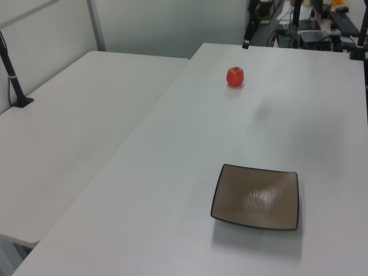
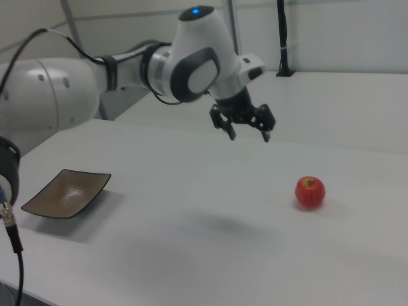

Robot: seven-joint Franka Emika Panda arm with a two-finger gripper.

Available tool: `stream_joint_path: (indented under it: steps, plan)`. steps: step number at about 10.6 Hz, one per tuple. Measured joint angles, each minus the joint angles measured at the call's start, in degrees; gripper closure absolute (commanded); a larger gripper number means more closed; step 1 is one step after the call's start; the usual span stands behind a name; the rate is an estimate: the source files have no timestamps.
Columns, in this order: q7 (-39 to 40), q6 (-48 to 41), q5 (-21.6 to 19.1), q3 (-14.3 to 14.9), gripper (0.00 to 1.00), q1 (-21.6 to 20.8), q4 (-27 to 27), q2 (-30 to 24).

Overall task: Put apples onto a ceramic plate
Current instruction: 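Lower the open gripper over the red apple, then close the gripper around the red apple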

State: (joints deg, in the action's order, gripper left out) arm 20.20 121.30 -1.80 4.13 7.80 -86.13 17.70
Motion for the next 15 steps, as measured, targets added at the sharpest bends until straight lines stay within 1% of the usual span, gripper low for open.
stream_joint_path:
  steps: [4, 6, 8, 15]
  plan:
    - [0.4, 12.4, 0.0, 0.1, 0.0, 4.2, 0.2, 7.3]
    - [0.5, 17.1, 0.0, 0.1, 0.0, 5.2, 0.5, 10.9]
    - [0.5, 21.7, 0.0, 0.1, 0.0, 5.4, 0.7, 14.1]
    - [0.5, 30.6, 0.0, 0.1, 0.0, 5.3, 2.4, 21.9]
